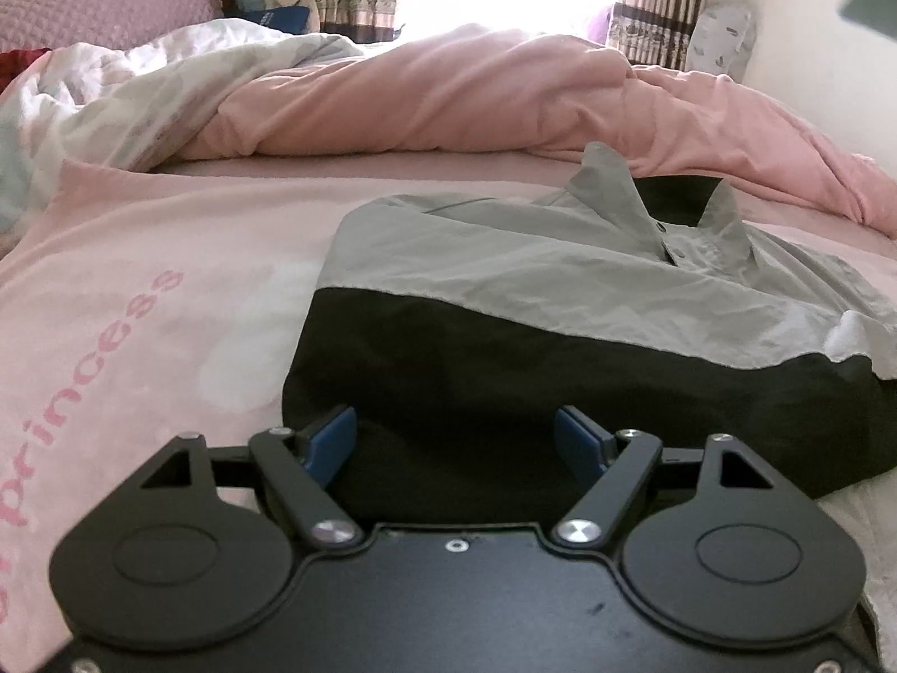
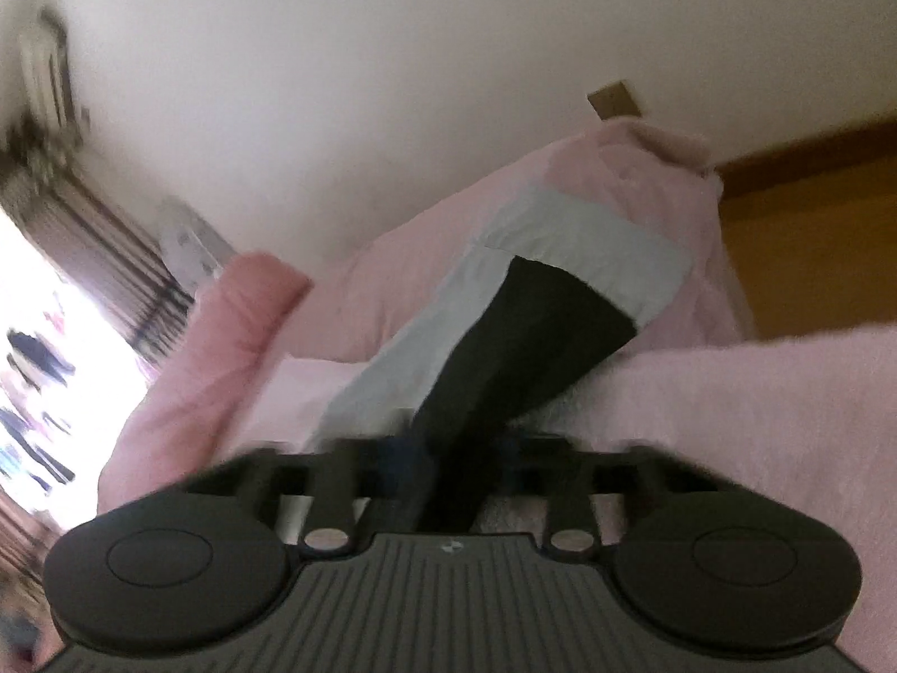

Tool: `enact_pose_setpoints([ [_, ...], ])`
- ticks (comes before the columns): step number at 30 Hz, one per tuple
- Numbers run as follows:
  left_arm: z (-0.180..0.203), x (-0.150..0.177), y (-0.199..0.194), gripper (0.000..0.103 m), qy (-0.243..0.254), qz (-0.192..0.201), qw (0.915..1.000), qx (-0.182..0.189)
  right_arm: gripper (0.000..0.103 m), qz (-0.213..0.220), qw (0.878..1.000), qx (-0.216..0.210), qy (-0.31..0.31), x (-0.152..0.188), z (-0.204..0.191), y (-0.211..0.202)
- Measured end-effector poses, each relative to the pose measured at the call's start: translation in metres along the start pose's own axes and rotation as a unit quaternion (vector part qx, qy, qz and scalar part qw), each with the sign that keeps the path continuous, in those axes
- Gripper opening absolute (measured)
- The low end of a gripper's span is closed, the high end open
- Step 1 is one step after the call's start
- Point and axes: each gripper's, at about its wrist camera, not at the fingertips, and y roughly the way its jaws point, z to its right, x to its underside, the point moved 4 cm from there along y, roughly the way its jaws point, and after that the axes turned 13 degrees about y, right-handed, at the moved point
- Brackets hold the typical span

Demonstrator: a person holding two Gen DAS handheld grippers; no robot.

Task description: Fold large clothes

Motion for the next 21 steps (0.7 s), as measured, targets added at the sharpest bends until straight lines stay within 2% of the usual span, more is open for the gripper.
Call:
enact_pose_setpoints([
  [4, -0.001, -0.002, -0.007, 0.078, 0.001, 0.008, 1.0000, 0.005, 0.003, 0.022, 0.997, -0.023, -0.071, 0.005, -0.046, -0.028],
  [6, -0.001, -0.003, -0.012, 0.078, -0.002, 0.013, 0.9999, 0.006, 0.003, 0.024, 0.991, -0.067, -0.115, 0.017, -0.083, -0.052],
  [8, -0.001, -0.004, -0.017, 0.078, -0.002, 0.017, 0.9998, 0.011, 0.003, 0.023, 0.980, -0.110, -0.163, 0.040, -0.124, -0.079],
  [10, 0.001, -0.005, -0.023, 0.078, -0.003, 0.021, 0.9996, 0.016, 0.003, 0.012, 0.960, -0.168, -0.224, 0.079, -0.169, -0.111],
  [13, 0.005, -0.003, -0.033, 0.078, -0.001, 0.026, 0.9993, 0.027, 0.003, -0.021, 0.910, -0.261, -0.323, 0.165, -0.230, -0.165],
  [14, 0.006, -0.003, -0.036, 0.078, 0.001, 0.028, 0.9992, 0.029, 0.003, -0.033, 0.887, -0.292, -0.356, 0.199, -0.245, -0.183],
  [16, 0.007, -0.001, -0.041, 0.078, 0.000, 0.032, 0.9989, 0.036, 0.012, -0.069, 0.841, -0.349, -0.408, 0.273, -0.264, -0.219],
  [17, 0.007, 0.000, -0.043, 0.078, -0.002, 0.032, 0.9987, 0.039, 0.021, -0.094, 0.817, -0.367, -0.434, 0.308, -0.268, -0.233],
  [18, 0.006, 0.001, -0.045, 0.079, -0.005, 0.032, 0.9985, 0.044, 0.034, -0.126, 0.793, -0.378, -0.460, 0.345, -0.268, -0.244],
  [20, 0.005, 0.001, -0.047, 0.079, -0.013, 0.029, 0.9982, 0.050, 0.043, -0.174, 0.757, -0.363, -0.514, 0.401, -0.262, -0.255],
  [21, 0.003, 0.002, -0.047, 0.079, -0.019, 0.027, 0.9980, 0.054, 0.043, -0.191, 0.745, -0.345, -0.537, 0.422, -0.253, -0.256],
])
